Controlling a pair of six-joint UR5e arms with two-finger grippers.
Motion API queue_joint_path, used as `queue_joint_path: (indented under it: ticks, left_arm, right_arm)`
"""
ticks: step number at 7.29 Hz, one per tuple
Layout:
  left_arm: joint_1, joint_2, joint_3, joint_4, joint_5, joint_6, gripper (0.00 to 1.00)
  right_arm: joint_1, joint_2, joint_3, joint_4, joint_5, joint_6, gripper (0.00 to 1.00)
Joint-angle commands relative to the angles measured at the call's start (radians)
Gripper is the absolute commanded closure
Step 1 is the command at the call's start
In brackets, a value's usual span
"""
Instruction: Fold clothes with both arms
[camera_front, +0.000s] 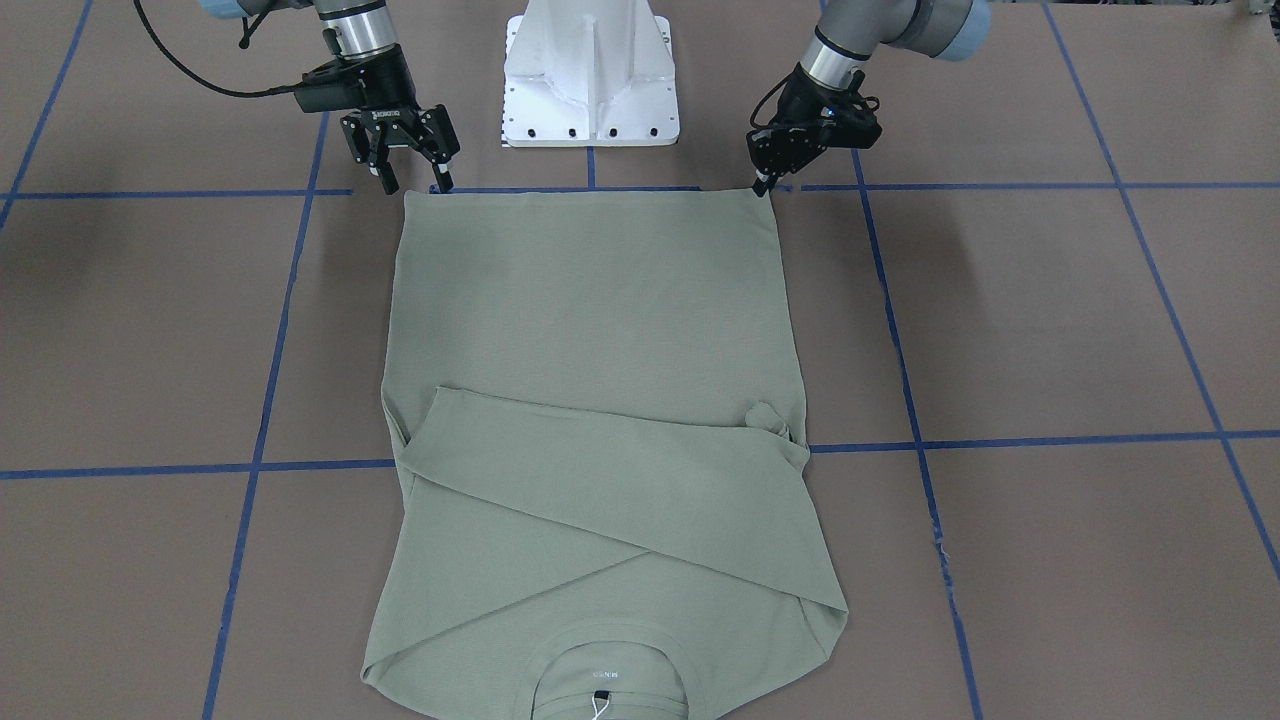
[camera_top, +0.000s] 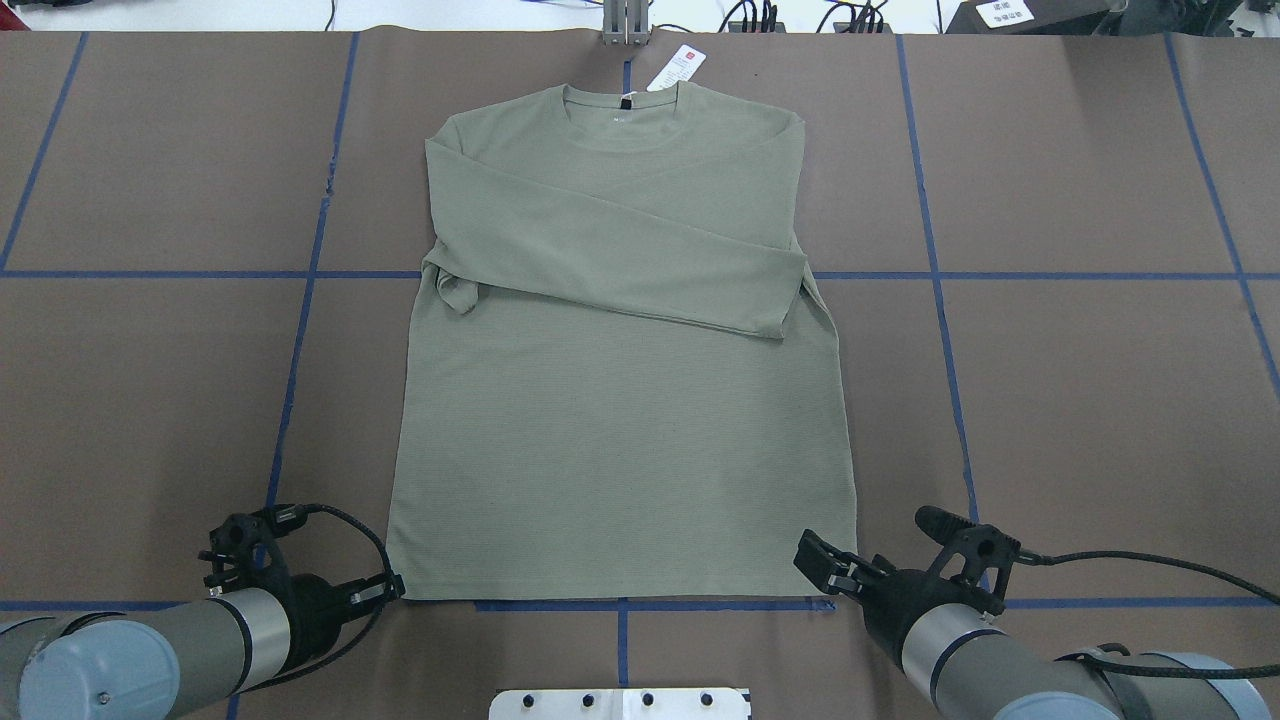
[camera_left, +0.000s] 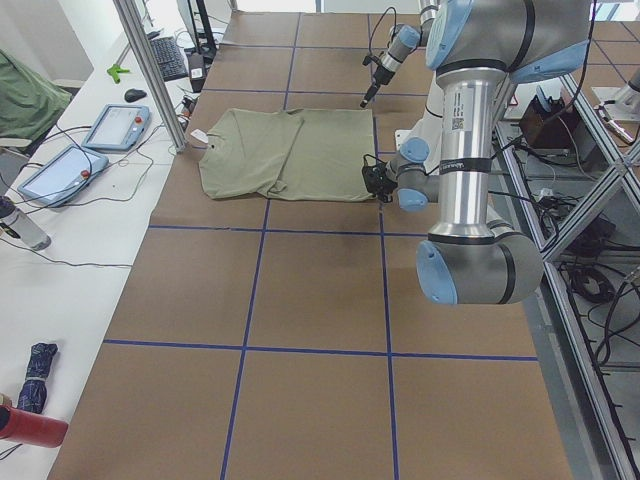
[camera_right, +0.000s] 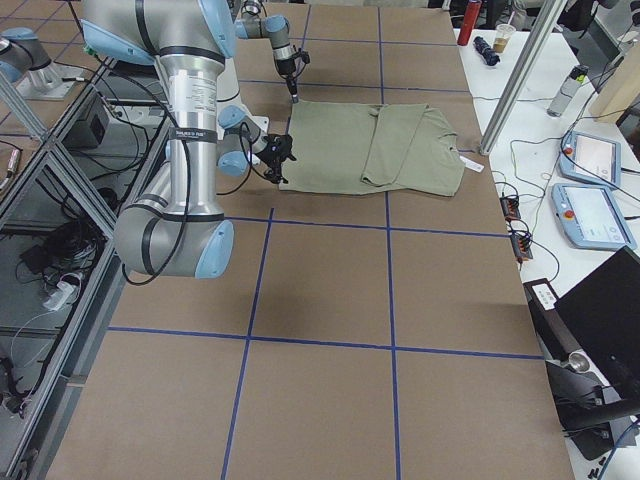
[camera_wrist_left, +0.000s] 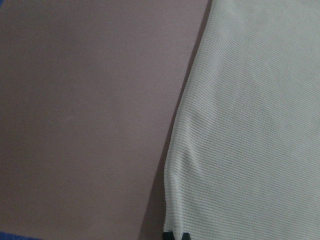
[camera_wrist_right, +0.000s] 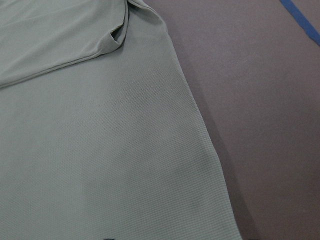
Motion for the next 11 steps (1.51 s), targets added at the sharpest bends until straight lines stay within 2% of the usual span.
queue_joint_path:
  ticks: [1, 2, 3, 4, 6, 7, 8, 11]
  left_arm:
    - [-0.006, -0.006, -0.002, -0.002, 0.002, 0.01, 1.0]
    - [-0.006, -0.009, -0.002, -0.002, 0.001, 0.01, 1.0]
    - [-0.006, -0.009, 0.0, -0.002, -0.001, 0.01, 1.0]
    - [-0.006, -0.009, 0.0, -0.002, -0.002, 0.01, 1.0]
    - [-0.005, -0.011, 0.002, -0.003, -0.002, 0.009, 1.0]
    - [-0.003, -0.011, 0.002, -0.005, -0.004, 0.01, 1.0]
    - [-0.003, -0.011, 0.002, -0.006, -0.004, 0.01, 1.0]
    - [-0.003, -0.009, 0.005, -0.008, -0.005, 0.01, 1.0]
  right_arm:
    - [-0.021, 0.005, -0.014, -0.091, -0.006, 0.115, 0.21]
    - [-0.023, -0.001, -0.028, -0.102, -0.005, 0.114, 0.19]
    - [-0.036, -0.003, -0.039, -0.13, -0.014, 0.108, 0.1]
    - [-0.049, 0.007, -0.037, -0.16, -0.024, 0.112, 0.11]
    - [-0.063, 0.008, -0.042, -0.162, -0.028, 0.123, 0.28]
    - [-0.066, 0.013, -0.042, -0.162, -0.028, 0.132, 0.41]
    - [-0.067, 0.026, -0.046, -0.162, -0.028, 0.132, 0.45]
    - [-0.066, 0.05, -0.045, -0.164, -0.029, 0.132, 0.82]
